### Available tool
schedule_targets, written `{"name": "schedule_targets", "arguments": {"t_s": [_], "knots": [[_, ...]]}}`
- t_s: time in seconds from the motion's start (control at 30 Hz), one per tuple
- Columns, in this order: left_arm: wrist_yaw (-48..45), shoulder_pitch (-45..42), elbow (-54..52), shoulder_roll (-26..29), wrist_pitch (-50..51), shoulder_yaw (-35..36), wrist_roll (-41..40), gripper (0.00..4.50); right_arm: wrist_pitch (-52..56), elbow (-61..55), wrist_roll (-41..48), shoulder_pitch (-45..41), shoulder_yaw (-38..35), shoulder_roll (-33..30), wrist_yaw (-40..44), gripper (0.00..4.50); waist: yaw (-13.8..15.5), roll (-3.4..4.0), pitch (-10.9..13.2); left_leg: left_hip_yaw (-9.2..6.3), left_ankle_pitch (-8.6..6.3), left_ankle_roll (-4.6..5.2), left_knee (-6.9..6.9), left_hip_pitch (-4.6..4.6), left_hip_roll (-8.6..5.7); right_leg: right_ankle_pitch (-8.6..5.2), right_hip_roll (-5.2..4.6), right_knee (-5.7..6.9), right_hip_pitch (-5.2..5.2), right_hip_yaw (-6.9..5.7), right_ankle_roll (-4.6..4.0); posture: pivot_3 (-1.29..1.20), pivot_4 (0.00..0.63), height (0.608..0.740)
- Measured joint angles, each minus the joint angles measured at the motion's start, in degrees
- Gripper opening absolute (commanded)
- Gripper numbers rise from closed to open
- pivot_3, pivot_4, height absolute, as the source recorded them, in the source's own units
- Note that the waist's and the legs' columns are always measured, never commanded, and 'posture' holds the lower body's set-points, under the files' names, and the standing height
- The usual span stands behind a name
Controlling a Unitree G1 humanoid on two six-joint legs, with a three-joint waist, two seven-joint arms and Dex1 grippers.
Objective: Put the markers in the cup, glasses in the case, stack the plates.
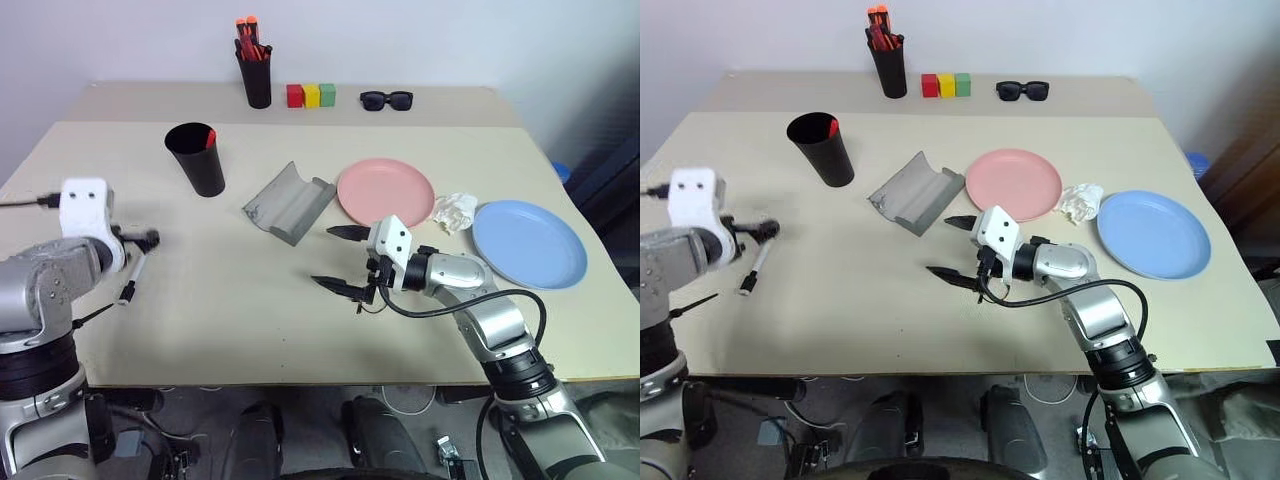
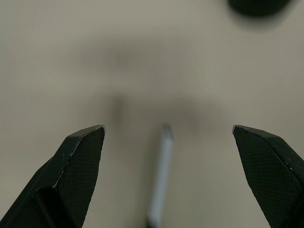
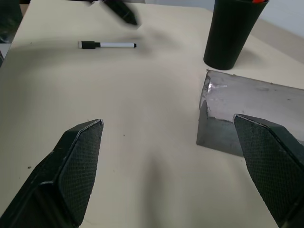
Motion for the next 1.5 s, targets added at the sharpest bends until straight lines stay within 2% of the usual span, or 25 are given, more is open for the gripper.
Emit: {"name": "schedule_targets", "arguments": {"t_s": [0.17,0.2,0.3,0.5,0.6,0.67,0.73,0.83,0.97,1.1,1.17,1.27,1.37,1.5], "knots": [[0.56,5.66,-0.28,2.34,1.63,-1.59,-1.61,4.44,0.00,0.61,0.02,-0.24,0.11,0.47,0.16,4.50,0.00,-0.01,0.00,-0.03,0.00,-0.01,-0.08,-0.02,0.01,-0.01,-0.01,-0.01,-0.06,0.01,-0.04,0.00,0.150,0.722],[0.73,6.31,-0.28,2.23,1.60,-1.63,-1.75,4.21,0.00,0.61,0.02,-0.24,0.23,0.53,0.24,4.50,0.10,-0.01,0.00,-0.02,0.00,0.00,-0.08,-0.03,-0.01,-0.01,-0.04,-0.01,-0.05,0.00,-0.04,0.00,0.150,0.722],[1.06,6.32,-0.28,1.76,1.57,-1.65,-1.92,3.14,-0.07,0.61,-0.01,-0.28,0.52,0.73,0.39,4.50,0.13,-0.04,-0.02,-0.01,0.00,0.00,-0.06,-0.01,-0.03,-0.02,-0.06,-0.04,-0.02,0.01,-0.07,0.00,0.150,0.722],[2.00,5.78,-0.03,-0.77,1.56,-0.67,-1.50,0.11,-0.29,0.61,-0.34,-0.25,0.53,0.70,0.41,4.50,-0.08,0.03,-0.05,-0.01,0.00,0.00,-0.08,0.05,-0.01,0.00,-0.02,-0.02,-0.02,0.01,-0.09,0.00,0.150,0.722],[3.50,3.64,0.75,-3.98,1.19,1.66,0.59,0.04,-0.36,0.61,-0.45,-0.22,0.53,0.81,0.33,4.50,0.05,-0.01,-0.04,-0.01,0.00,0.00,-0.07,0.02,-0.02,0.00,-0.03,-0.03,-0.01,0.02,-0.08,0.00,0.150,0.722],[5.09,2.72,0.84,-6.05,-3.11,2.65,2.77,0.04,-0.52,0.61,-0.60,-0.23,0.54,0.98,0.07,4.50,0.15,-0.09,-0.02,-0.01,0.00,0.00,-0.05,-0.03,-0.02,0.01,-0.03,-0.06,-0.02,0.02,-0.07,0.00,0.150,0.722],[6.16,1.43,0.97,-6.67,-10.61,3.53,4.88,0.04,-1.57,1.01,-1.44,-0.42,0.55,2.08,-1.20,4.50,0.17,-0.14,-0.02,-0.03,0.00,-0.01,-0.05,-0.06,-0.02,0.01,-0.04,-0.06,-0.04,0.01,-0.07,0.00,0.150,0.722],[8.45,-4.18,1.54,-8.61,-28.05,3.65,9.16,0.04,-4.12,6.08,-5.57,-3.97,0.47,5.94,-7.51,4.50,0.24,-0.14,-0.02,0.01,0.01,-0.03,-0.02,-0.08,-0.02,0.06,-0.05,-0.10,-0.05,0.01,-0.12,0.00,0.150,0.722],[10.41,-11.33,7.76,-10.26,-50.69,-4.50,16.81,0.04,-6.87,13.86,-11.90,-9.39,0.10,11.85,-19.23,4.50,0.57,-0.12,-0.04,0.08,0.01,-0.02,-0.04,-0.09,-0.03,0.07,-0.08,-0.13,-0.04,0.02,-0.11,0.00,0.150,0.722],[11.60,-20.51,25.89,-15.58,-68.37,-10.75,21.65,0.04,-7.10,18.37,-12.90,-11.21,-1.36,18.20,-26.55,4.50,1.42,-0.12,-0.04,0.13,0.01,-0.02,-0.02,-0.16,-0.03,0.08,-0.05,-0.15,-0.10,0.01,-0.09,0.00,0.150,0.722],[12.08,-26.02,38.51,-17.53,-79.52,-14.02,24.14,0.04,-7.91,18.86,-13.22,-11.49,-0.92,20.76,-28.47,4.50,1.52,-0.11,-0.03,0.15,0.00,-0.01,-0.02,-0.30,-0.03,0.09,-0.04,-0.17,-0.23,0.01,-0.08,0.00,0.150,0.722],[13.83,-32.78,55.07,-18.61,-91.42,-14.84,26.18,0.04,-8.26,18.73,-13.56,-11.46,-0.45,21.77,-29.37,4.50,1.39,-0.10,-0.03,0.19,-0.01,0.01,-0.03,-0.37,-0.02,0.09,-0.04,-0.22,-0.30,0.02,-0.06,0.00,0.150,0.722],[14.92,-36.46,65.95,-18.83,-98.51,-14.60,26.40,0.04,-8.26,18.30,-13.88,-10.94,-0.53,21.83,-29.87,4.50,1.42,-0.10,-0.03,0.21,-0.01,0.02,-0.06,-0.40,0.00,0.08,-0.03,-0.24,-0.34,0.01,-0.05,0.00,0.150,0.722],[15.16,-37.73,74.18,-19.39,-103.86,-14.56,26.77,0.04,-7.86,16.56,-13.90,-9.24,-0.62,21.89,-30.66,4.50,1.53,-0.09,-0.02,0.22,-0.01,0.02,-0.05,-0.43,0.00,0.08,-0.03,-0.23,-0.35,0.01,-0.04,0.00,0.150,0.722]]}}
